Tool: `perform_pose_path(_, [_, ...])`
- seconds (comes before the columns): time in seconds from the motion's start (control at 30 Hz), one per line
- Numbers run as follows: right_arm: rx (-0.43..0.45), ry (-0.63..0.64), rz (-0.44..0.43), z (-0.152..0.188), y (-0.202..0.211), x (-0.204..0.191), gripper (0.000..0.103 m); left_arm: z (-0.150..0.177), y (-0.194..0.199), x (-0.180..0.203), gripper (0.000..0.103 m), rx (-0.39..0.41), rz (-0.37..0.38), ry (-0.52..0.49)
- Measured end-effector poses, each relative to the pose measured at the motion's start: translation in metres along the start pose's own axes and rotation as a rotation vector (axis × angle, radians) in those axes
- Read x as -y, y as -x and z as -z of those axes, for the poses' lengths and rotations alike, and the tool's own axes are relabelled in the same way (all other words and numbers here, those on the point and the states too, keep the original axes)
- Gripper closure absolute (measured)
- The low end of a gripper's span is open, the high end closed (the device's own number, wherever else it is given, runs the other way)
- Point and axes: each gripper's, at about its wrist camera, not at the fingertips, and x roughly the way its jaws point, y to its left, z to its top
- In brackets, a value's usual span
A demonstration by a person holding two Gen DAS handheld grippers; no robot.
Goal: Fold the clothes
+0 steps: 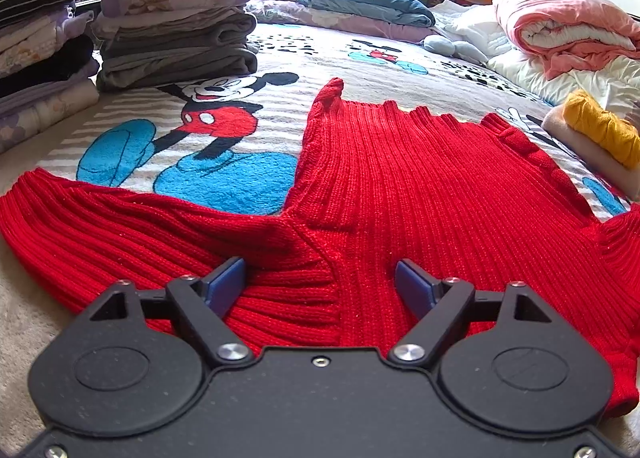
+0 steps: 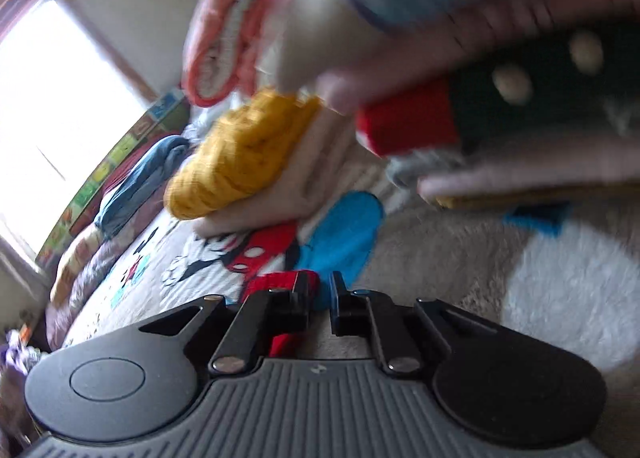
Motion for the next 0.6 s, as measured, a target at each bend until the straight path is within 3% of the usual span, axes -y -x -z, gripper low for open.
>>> perform_pose_path(0.13, [-0.025, 0.146, -0.158, 0.019, 0.026, -0.048, 0.089, 0.0, 0.0, 0.001, 0.02, 0.002, -0.002, -0.002])
perform_pose_path(0.37, [-0.262, 0.45, -0.471, 0.107, 0.066, -0.129, 0.09, 0.004, 0.002, -0.001, 0.02, 0.011, 0.008, -0.016])
perform_pose_path(0.43, [-0.358, 0.541, -0.445, 0.135, 0.058, -0.134, 0.091, 0.006, 0.004, -0.001, 0.02, 0.016, 0.014, -0.023])
perform_pose_path(0.5, [-0.366, 0.529, -0.406, 0.147, 0.05, -0.115, 0.103, 0.008, 0.006, -0.003, 0.02, 0.017, 0.02, -0.029])
perform_pose_path(0.6, [-0.342, 0.508, -0.405, 0.139, 0.056, -0.108, 0.103, 0.011, 0.015, -0.001, 0.02, 0.0, 0.003, -0.078])
